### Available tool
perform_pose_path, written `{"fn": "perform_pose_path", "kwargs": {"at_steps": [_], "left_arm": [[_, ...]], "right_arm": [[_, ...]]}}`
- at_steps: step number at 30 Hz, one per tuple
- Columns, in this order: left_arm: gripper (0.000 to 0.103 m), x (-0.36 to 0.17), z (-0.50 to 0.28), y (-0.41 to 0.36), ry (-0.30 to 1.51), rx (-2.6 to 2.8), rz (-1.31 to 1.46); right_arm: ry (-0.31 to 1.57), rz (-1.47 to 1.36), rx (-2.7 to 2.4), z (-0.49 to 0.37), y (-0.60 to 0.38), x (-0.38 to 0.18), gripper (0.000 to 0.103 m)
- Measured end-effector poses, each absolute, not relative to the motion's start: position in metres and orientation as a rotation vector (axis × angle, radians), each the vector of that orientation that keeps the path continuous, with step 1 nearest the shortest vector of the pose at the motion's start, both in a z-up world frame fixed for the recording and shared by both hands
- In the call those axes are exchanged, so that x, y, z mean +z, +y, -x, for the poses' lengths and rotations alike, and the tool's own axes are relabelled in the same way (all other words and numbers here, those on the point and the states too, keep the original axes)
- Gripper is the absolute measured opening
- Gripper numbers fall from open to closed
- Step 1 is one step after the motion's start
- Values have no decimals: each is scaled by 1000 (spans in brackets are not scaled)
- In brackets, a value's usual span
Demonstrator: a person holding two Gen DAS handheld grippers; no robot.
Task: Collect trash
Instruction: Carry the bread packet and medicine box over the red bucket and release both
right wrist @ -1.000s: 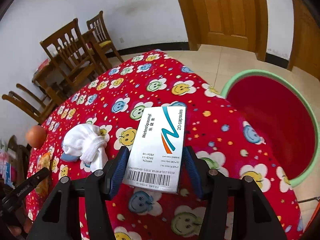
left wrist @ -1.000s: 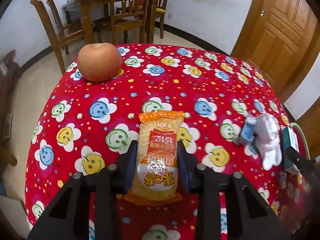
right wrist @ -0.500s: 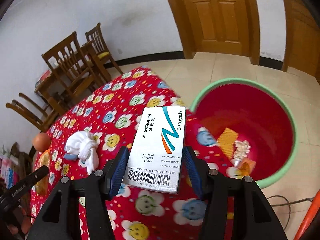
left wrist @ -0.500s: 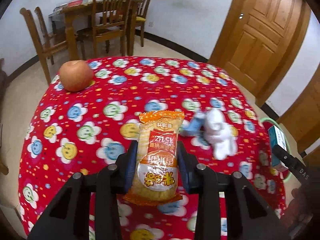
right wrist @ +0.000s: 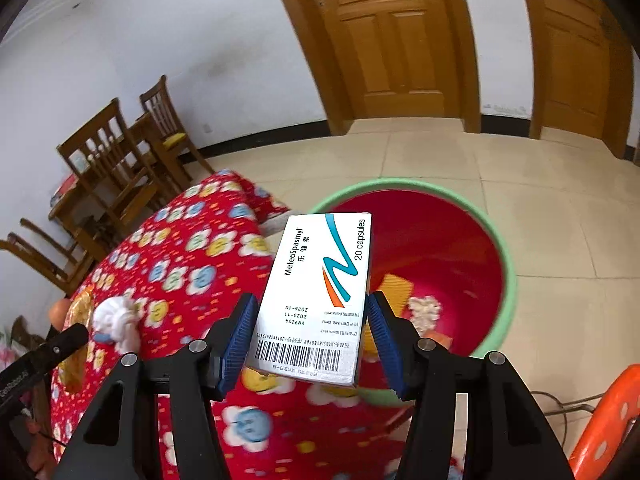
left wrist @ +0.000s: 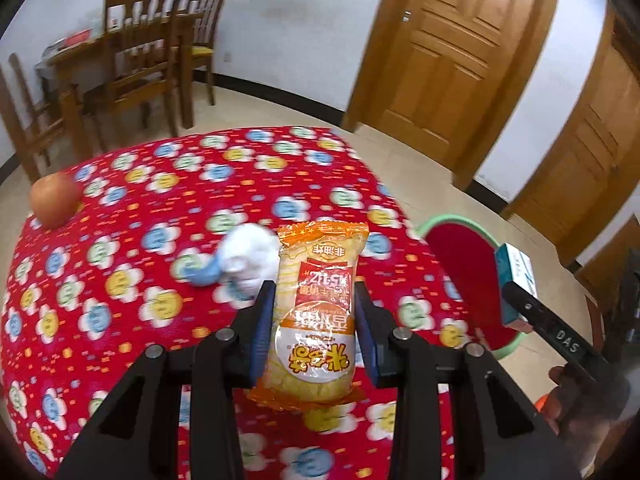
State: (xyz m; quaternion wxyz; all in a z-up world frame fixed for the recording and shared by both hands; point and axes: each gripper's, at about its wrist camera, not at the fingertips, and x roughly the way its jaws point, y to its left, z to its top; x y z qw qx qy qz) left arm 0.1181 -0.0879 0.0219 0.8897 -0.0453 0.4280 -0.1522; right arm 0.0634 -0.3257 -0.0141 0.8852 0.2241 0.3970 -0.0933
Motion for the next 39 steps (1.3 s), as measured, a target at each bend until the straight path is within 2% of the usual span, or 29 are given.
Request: {"fn": "perform_pose_path", "kwargs": {"at_steps": [16, 39], "left_arm": [[38, 7, -147, -195, 903, -465, -20], [39, -35, -166, -271, 973, -543, -129]], "right_arm": [[854, -533, -297, -63, -397, -48, 60], [751, -595, -388, -17, -423, -32, 64]]}}
